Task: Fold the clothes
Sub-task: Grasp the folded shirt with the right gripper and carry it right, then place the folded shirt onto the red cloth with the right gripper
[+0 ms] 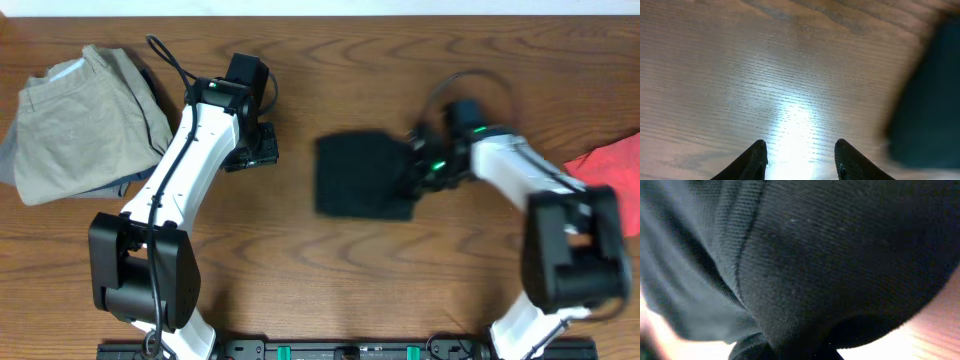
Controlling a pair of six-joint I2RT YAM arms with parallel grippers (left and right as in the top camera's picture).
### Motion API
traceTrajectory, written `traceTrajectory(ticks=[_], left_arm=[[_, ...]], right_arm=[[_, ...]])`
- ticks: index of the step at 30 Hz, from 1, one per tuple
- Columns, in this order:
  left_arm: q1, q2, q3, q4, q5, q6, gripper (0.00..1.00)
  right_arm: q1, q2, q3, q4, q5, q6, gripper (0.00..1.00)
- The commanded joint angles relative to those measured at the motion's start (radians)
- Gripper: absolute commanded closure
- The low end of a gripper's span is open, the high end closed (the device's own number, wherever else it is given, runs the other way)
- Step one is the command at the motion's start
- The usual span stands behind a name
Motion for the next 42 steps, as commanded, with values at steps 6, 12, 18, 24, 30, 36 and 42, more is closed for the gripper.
traceTrajectory(ticks=[6,12,18,24,30,36,42], left_arm=[[0.000,0.000,0.009,-0.007,-0.016,0.009,0.54],[0.000,0.000,0.009,-0.007,-0.016,0.009,0.54],[0.000,0.000,0.009,-0.019,-0.016,0.008,0.54],[0.000,0.000,0.009,-0.022,-0.016,0.008,0.54],[0.000,0.000,0.009,-0.029,-0.016,-0.003,0.54],[0.000,0.000,0.009,-0.033,-0.016,-0.003,0.54],[0.000,0.000,0.009,-0.033,-0.016,-0.011,0.54]], right_arm=[[-0.320,-0.211,0.141,-0.073,0.357,0.035,0.99],[-0.551,-0.218,0.146,0.019,0.420,0.034,0.99],[-0.719,-0.217,0.146,0.075,0.419,0.066,0.99],[-0.816,-0.217,0.146,0.143,0.232,0.075,0.99],[-0.796,-0.217,0.146,0.259,0.072,-0.027,0.99],[-0.748,-0.216,0.146,0.395,0.061,-0.100,0.99],[-0.728,-0.214,0.146,0.543,0.111,-0.143,0.99]])
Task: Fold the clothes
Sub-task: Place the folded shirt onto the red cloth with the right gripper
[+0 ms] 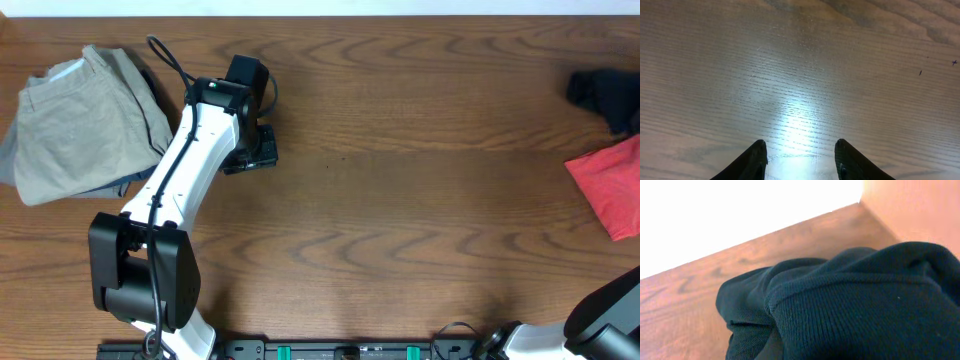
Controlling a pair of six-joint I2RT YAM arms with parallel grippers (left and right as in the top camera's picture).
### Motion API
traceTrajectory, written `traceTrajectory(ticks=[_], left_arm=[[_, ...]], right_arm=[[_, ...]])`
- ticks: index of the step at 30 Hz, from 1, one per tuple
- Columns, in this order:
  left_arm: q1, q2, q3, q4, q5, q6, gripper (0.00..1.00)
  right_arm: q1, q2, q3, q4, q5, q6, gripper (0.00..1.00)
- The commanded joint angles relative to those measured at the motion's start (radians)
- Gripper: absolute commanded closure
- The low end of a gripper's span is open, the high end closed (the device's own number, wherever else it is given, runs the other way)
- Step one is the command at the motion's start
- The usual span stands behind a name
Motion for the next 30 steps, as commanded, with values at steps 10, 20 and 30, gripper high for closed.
traceTrajectory(ticks=[10,20,30], left_arm=[[0.000,0.000,0.009,-0.011,-0.015,-0.013,0.54],[0.000,0.000,0.009,-0.014,-0.016,-0.012,0.54],[0.000,0.000,0.009,-0.013,-0.019,-0.011,0.54]], right_arm=[[-0.018,0.096,0.011,-0.100,0.268,-0.150,0.99],[-0.120,0.228,0.010,-0.313,0.329,0.026,0.78],[-0.242,0.200,0.010,-0.327,0.235,0.066,0.79]])
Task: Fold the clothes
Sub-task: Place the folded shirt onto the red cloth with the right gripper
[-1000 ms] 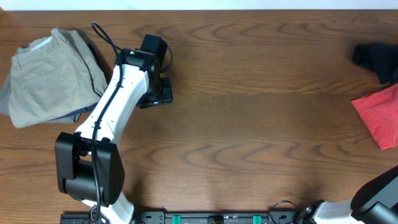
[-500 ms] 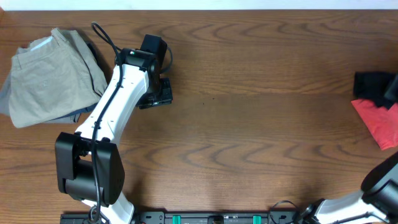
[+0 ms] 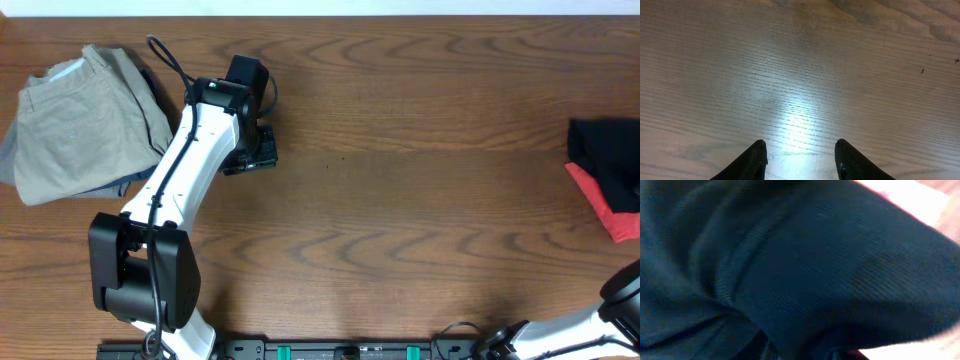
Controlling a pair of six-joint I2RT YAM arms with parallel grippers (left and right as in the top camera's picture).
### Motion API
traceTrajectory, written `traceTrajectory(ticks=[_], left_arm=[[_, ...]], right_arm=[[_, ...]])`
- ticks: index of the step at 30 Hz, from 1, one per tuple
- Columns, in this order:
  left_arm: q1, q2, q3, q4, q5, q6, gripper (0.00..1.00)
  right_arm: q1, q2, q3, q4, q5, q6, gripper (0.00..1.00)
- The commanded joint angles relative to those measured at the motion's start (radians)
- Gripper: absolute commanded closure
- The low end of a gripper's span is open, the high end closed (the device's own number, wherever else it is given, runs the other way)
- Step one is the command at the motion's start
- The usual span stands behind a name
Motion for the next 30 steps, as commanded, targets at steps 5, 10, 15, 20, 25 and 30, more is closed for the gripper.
traceTrajectory(ticks=[5,10,15,20,25,30], left_arm=[[0.000,0.000,0.009,-0.004,-0.019,-0.009,0.54],[0.000,0.000,0.009,-0.004,-0.019,-0.009,0.54],[0.000,0.000,0.009,-0.002,-0.019,-0.009,0.54],[0.000,0.000,0.009,-0.002,-0.019,-0.009,0.54],[0.000,0.000,0.009,-0.001,-0.019,-0.009,0.54],[0.000,0.000,0.009,-0.001,-0.019,-0.009,0.54]], right_arm=[[-0.041,-0.050,0.014,0.103,-0.245,-0.008,0.88],[-0.016,-0.075,0.014,0.148,-0.249,-0.008,0.91],[0.004,-0.080,0.023,0.188,-0.273,-0.016,0.94],[0.018,-0.080,0.071,0.176,-0.271,-0.068,0.94],[0.013,-0.080,0.076,0.033,-0.210,-0.067,0.87],[-0.011,-0.081,0.076,-0.135,0.031,0.037,0.87]])
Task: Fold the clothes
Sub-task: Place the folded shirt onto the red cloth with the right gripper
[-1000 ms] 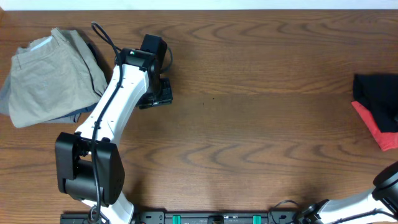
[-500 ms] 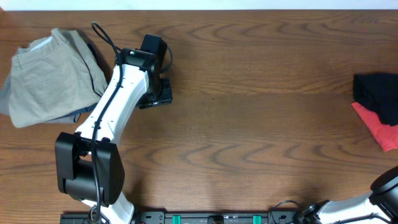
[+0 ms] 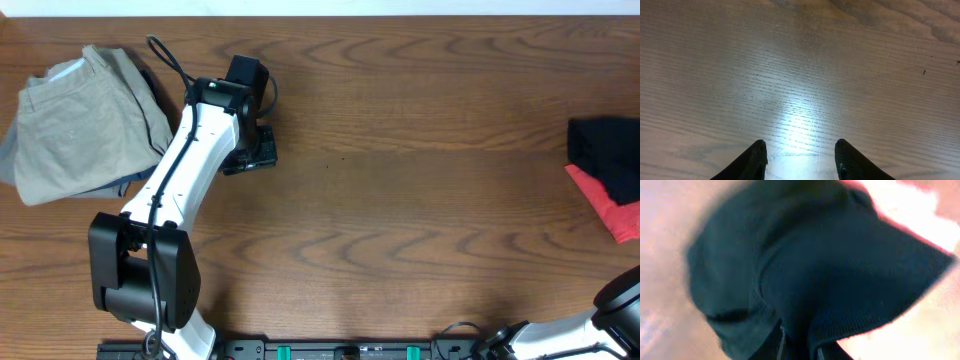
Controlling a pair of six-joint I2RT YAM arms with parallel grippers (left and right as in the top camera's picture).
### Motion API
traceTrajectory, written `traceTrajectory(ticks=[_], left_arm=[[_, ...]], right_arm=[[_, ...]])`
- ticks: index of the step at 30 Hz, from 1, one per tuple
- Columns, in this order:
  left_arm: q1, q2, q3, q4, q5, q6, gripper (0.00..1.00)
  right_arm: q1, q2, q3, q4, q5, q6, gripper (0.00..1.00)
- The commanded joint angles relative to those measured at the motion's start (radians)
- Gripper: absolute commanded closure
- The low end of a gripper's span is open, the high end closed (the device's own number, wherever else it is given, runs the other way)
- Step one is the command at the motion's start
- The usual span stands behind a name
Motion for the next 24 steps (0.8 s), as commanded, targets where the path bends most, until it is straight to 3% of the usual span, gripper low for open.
traceTrajectory(ticks=[1,5,9,12,16,21,24], left_arm=[[0.000,0.000,0.009,-0.002,-0.012,-0.009,0.54],[0.000,0.000,0.009,0.011,-0.012,-0.009,0.54],[0.000,0.000,0.009,0.020,-0.012,-0.009,0.53],[0.000,0.000,0.009,0.019,-0.012,-0.009,0.53],[0.000,0.000,0.009,0.020,-0.012,-0.009,0.53],[0.000,0.000,0.009,0.019,-0.012,-0.009,0.53],[0.000,0.000,0.009,0.019,-0.012,-0.009,0.53]], right_arm=[[-0.021,-0.023,0.012,-0.068,0.185,0.090,0.87],[-0.058,-0.045,0.015,-0.126,0.039,0.116,0.89],[-0.092,-0.112,0.037,-0.124,-0.390,0.105,0.90],[-0.097,-0.156,0.042,-0.048,-0.606,0.103,0.81],[-0.074,-0.158,0.041,0.015,-0.608,0.116,0.73],[-0.048,-0.103,0.040,0.027,-0.508,0.121,0.76],[-0.044,-0.042,0.040,0.057,-0.487,0.142,0.84]])
